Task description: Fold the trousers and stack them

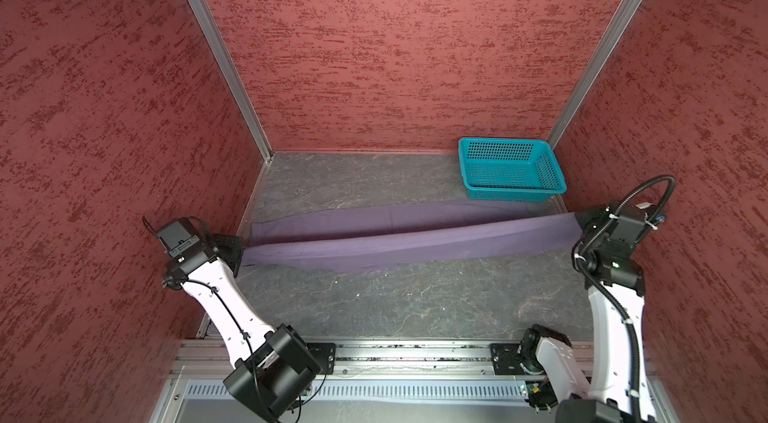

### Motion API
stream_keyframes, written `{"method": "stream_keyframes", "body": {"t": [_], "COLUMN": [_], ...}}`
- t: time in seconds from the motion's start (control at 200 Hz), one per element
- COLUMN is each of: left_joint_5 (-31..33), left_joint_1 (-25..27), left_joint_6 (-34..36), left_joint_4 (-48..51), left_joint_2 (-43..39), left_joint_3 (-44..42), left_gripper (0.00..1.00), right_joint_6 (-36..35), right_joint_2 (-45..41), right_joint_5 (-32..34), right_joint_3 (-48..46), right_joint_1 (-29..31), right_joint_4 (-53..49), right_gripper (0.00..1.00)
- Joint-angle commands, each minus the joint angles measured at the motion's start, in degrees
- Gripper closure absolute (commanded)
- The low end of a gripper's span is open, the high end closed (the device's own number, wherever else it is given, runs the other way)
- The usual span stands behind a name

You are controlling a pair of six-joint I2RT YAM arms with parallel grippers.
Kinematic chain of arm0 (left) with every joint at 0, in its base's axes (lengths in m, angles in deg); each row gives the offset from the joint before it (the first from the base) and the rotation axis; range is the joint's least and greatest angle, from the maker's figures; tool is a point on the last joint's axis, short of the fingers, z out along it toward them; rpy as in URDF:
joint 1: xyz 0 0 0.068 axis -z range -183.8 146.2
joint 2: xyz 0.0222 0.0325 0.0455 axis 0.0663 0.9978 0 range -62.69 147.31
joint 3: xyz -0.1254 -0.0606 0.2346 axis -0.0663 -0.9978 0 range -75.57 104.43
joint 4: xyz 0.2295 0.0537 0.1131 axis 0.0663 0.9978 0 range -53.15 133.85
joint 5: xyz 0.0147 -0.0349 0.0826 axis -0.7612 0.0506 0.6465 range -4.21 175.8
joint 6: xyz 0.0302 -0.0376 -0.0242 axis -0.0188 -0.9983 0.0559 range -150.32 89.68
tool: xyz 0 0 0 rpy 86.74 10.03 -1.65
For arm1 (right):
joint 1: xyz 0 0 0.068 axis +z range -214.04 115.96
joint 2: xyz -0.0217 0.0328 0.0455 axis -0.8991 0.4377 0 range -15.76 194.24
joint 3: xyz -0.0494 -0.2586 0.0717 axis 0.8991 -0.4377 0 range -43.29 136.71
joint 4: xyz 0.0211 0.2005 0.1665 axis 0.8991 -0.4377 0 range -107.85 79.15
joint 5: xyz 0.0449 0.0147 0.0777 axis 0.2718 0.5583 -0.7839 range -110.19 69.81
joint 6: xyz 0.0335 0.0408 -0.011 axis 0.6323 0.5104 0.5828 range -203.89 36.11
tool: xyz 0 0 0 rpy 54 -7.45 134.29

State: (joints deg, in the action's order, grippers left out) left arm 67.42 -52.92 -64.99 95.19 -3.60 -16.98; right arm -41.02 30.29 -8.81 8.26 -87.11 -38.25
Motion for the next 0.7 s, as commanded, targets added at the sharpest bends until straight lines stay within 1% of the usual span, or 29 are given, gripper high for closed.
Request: {"method": "stream_keyframes", "body": {"t": [0.0, 0.19, 0.321, 0.431, 0.526, 0.696], "left_joint_5": [-0.6, -1.3, -0.6, -0.4, -0.3, 5.0], "left_joint_1": [-1.7, -1.7, -1.6, -0.6, 2.7, 10.3], "left_joint_6": [2.8, 1.9, 1.1, -0.1, -1.9, -5.0], "left_joint_4": [-2.5, -3.6, -4.6, -5.9, -7.6, -10.8], "left_joint_2": [-0.4, 1.5, 3.0, 4.6, 6.3, 10.8], "left_joint_3": [0.7, 1.4, 2.1, 2.1, 2.0, 4.2], "left_gripper": [1.00, 1.00, 1.00, 1.00, 1.00, 1.00], "right_joint_6": [-0.4, -0.1, 0.0, 1.4, 2.9, 4.1], "right_joint_2": [-2.3, -1.2, 3.8, 8.4, 12.1, 21.5], "right_joint_5": [5.4, 5.2, 4.2, 1.8, -0.6, -3.1], "right_joint_3": [-0.5, -4.1, -4.4, -4.5, -4.8, -2.6], "right_joint_1": [-1.1, -1.5, -1.9, -2.0, -2.0, -1.9], "right_joint_4": [-2.0, 0.8, 4.4, 8.7, 13.5, 17.9], "right_gripper": [1.00, 1.00, 1.00, 1.00, 1.00, 1.00]}}
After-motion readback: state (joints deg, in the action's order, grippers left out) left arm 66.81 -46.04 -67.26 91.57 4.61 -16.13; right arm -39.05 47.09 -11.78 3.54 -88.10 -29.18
